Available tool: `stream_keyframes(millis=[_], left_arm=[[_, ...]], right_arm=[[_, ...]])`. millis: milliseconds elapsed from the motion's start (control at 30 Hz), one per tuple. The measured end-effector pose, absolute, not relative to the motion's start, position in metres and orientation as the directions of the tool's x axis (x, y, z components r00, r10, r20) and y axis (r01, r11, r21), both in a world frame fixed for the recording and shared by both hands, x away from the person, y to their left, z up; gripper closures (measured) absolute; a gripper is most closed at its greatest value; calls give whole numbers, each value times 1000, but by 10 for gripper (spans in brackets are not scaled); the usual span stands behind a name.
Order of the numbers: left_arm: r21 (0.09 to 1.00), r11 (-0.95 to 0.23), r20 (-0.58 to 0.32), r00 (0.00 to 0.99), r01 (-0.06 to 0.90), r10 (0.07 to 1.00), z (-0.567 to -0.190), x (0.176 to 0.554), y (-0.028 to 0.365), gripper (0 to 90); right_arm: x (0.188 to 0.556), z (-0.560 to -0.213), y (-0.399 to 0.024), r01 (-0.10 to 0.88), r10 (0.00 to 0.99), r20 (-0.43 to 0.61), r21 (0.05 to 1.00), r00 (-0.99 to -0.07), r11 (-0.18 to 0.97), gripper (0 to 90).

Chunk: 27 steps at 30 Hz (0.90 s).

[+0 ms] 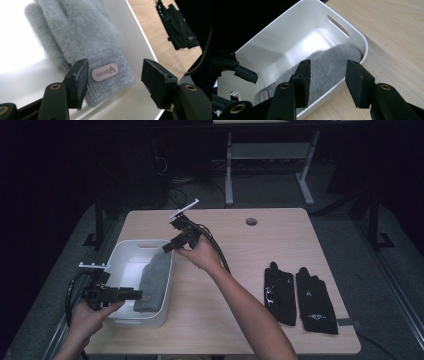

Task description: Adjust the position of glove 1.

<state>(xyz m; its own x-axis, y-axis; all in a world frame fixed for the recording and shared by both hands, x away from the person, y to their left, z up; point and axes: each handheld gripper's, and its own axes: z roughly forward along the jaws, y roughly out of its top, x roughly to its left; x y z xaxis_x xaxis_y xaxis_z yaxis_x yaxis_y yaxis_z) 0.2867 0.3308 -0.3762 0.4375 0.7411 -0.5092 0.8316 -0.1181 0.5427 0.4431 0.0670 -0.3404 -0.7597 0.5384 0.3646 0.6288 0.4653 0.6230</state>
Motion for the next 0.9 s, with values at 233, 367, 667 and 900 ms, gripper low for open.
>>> stream_keyframes(millis=[233, 367, 667, 900], left_arm=[[560, -124, -508, 458, 819, 730, -369, 287, 326, 388], [570, -120, -510, 465, 813, 724, -366, 288, 322, 390], [590, -125, -511, 489, 798, 707, -358, 289, 314, 391], [604, -133, -510, 510, 786, 693, -353, 290, 306, 392]], right_arm=[[443, -335, 55, 626, 535, 368, 634, -760, 454, 547], [443, -333, 51, 623, 535, 368, 643, -761, 444, 546], [442, -328, 36, 634, 529, 395, 654, -751, 412, 527], [441, -324, 23, 638, 519, 413, 663, -749, 393, 502]])
